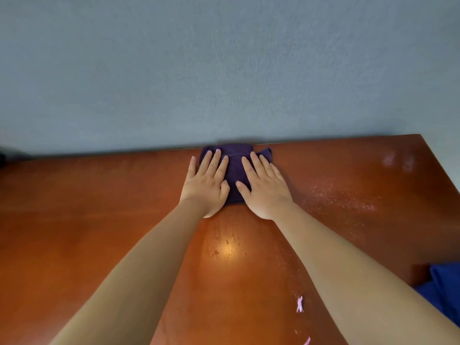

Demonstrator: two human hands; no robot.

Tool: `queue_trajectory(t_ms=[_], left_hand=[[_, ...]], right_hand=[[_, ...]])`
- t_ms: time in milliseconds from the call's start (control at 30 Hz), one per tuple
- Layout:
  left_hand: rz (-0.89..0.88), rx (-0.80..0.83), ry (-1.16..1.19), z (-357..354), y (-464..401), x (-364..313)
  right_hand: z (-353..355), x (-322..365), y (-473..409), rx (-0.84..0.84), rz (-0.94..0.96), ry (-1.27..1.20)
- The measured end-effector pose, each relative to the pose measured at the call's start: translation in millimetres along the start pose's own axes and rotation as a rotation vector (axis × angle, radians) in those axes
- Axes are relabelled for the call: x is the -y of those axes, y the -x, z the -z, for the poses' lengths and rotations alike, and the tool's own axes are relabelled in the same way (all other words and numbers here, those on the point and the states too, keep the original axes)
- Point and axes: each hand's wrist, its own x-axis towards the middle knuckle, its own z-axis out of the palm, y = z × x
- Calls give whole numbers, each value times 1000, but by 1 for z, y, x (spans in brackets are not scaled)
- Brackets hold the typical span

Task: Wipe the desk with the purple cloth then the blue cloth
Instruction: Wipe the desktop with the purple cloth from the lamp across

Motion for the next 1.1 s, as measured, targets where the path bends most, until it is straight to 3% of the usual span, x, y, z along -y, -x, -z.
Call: queue_trajectory(t_ms=[400,867,1100], left_hand=[[46,0,27,4,-29,0],[47,113,62,-16,114,-74],[31,107,39,-17,121,-84]], right_hand=[[8,-10,-31,10,-16,3],[-12,-10,121,123,29,18],[-13,-19,133,101,58,36]])
